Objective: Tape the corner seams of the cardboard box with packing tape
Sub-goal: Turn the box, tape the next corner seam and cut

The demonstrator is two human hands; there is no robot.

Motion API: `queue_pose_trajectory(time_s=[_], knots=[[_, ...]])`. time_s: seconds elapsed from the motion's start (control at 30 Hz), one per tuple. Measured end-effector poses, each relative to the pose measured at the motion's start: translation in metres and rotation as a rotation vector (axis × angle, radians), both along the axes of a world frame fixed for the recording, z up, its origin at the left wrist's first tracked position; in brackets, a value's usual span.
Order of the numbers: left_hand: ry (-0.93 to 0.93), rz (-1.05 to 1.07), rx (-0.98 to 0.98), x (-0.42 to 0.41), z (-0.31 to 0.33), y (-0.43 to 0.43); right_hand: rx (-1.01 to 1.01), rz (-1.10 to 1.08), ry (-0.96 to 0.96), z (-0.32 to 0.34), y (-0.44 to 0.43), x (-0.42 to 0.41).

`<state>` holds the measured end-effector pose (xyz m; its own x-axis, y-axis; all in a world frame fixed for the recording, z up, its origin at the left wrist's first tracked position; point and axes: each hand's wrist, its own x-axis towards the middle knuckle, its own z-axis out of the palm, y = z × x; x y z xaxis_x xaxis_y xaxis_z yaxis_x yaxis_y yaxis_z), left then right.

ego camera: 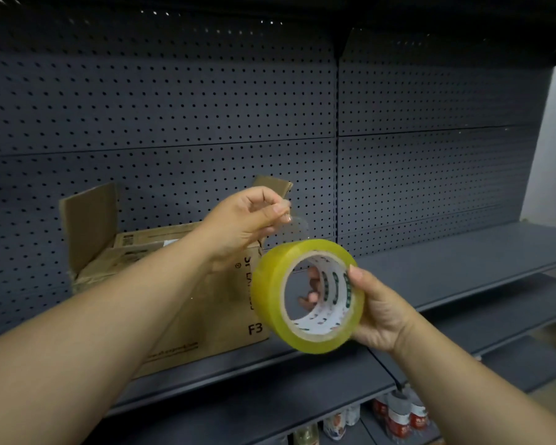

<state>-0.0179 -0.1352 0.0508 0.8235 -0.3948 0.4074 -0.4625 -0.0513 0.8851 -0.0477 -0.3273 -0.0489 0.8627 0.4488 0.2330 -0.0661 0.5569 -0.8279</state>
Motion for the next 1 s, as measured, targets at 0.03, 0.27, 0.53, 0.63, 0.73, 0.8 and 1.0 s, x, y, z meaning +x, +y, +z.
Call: queue_pose_trajectory(time_s=[0.03, 0.27, 0.53, 0.63, 0.73, 0.8, 1.0], knots=[[-0.013, 0.045, 0.033, 0.003, -0.001, 0.002, -0.055, -0.087, -0.036, 0.003, 0.001, -0.002], [0.171, 0.293, 0.268, 0.018, -0.012, 0.006, -0.903, -0.928, -0.339, 0.001, 0.017, -0.011], [0.277, 0.247, 0.378, 0.028, -0.031, -0.009, -1.012, -0.956, -0.478, -0.009, 0.02, -0.005], [0.206, 0.316, 0.403, 0.034, -0.036, -0.009, -1.035, -0.919, -0.446, -0.009, 0.021, -0.003], [0.116, 0.396, 0.46, 0.037, -0.039, -0.008, -1.035, -0.902, -0.448, -0.01, 0.021, -0.001], [0.081, 0.433, 0.441, 0.039, -0.042, -0.009, -1.033, -0.902, -0.475, -0.01, 0.021, 0.001], [0.143, 0.398, 0.183, 0.043, -0.05, -0.011, -1.023, -0.893, -0.498, -0.012, 0.024, 0.006]])
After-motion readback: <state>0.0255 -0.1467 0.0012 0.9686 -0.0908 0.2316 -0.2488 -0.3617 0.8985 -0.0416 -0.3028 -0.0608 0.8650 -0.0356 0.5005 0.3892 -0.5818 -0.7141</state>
